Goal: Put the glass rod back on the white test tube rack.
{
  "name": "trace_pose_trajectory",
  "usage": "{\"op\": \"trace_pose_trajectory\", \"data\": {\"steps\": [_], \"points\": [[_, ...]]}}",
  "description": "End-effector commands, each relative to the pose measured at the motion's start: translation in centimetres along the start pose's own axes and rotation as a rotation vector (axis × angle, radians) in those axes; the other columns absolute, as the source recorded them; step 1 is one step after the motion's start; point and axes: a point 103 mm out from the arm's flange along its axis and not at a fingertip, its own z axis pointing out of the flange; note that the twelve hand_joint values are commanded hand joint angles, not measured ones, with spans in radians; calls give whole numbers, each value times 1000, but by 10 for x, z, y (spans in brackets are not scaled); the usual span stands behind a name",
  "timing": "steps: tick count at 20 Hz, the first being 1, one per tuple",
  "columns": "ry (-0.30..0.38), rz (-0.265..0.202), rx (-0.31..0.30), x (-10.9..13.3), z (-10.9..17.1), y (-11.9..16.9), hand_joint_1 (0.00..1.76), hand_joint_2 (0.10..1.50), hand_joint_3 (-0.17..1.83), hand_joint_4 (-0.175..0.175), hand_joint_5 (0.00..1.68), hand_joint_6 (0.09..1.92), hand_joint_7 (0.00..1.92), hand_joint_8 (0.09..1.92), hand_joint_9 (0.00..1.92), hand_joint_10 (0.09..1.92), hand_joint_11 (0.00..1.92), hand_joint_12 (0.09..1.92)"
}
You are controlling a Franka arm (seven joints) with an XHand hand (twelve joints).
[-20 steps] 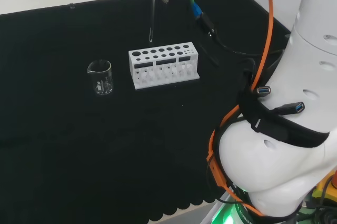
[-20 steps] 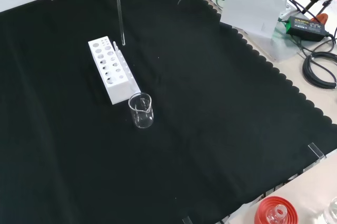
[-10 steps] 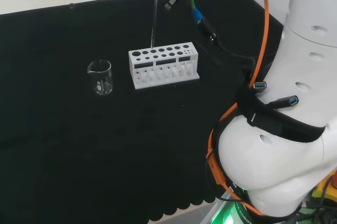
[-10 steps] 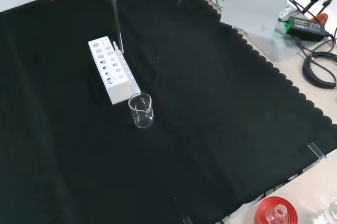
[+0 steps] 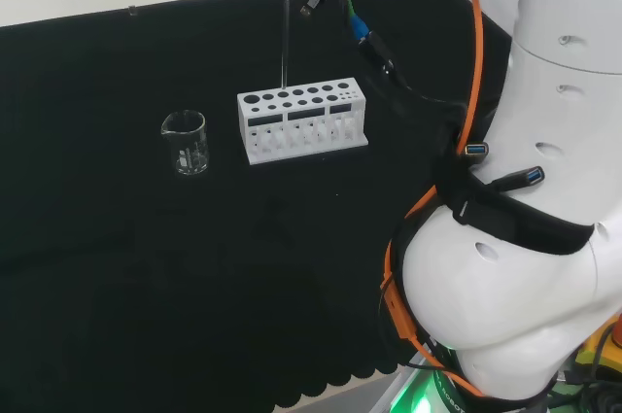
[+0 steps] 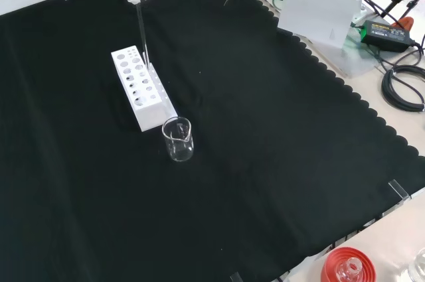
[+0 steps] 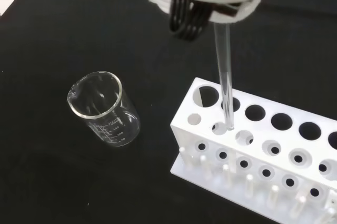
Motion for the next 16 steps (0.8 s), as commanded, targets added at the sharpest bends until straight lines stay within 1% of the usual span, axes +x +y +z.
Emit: {"op": "trace_pose_trajectory", "data": {"steps": [1, 5, 8, 9, 10, 11, 12, 16], "points": [[12, 6, 2, -2, 3, 4, 1321, 632, 770, -175, 1127, 768, 1300, 889, 1644, 563, 1528, 723], [20, 6, 7, -6, 4, 7, 1321, 632, 770, -175, 1127, 768, 1300, 889, 1644, 563, 1529, 723], [40, 2, 14, -9, 5, 10, 1321, 632, 770, -175, 1127, 768, 1300, 889, 1644, 562, 1529, 723], [59, -1, 23, -15, 6, 12, 1321, 632, 770, -175, 1127, 768, 1300, 889, 1644, 562, 1529, 723], [64, -4, 28, -21, 9, 17, 1321, 632, 770, -175, 1127, 768, 1300, 889, 1644, 562, 1529, 723], [36, 6, 18, -19, 9, 18, 1321, 632, 770, -175, 1127, 768, 1300, 889, 1644, 562, 1530, 723], [27, 9, 15, -19, 10, 19, 1321, 632, 770, -175, 1127, 768, 1300, 889, 1644, 562, 1530, 723], [23, 9, 15, -22, 13, 22, 1321, 633, 769, -175, 1126, 769, 1299, 889, 1645, 562, 1530, 723]]}}
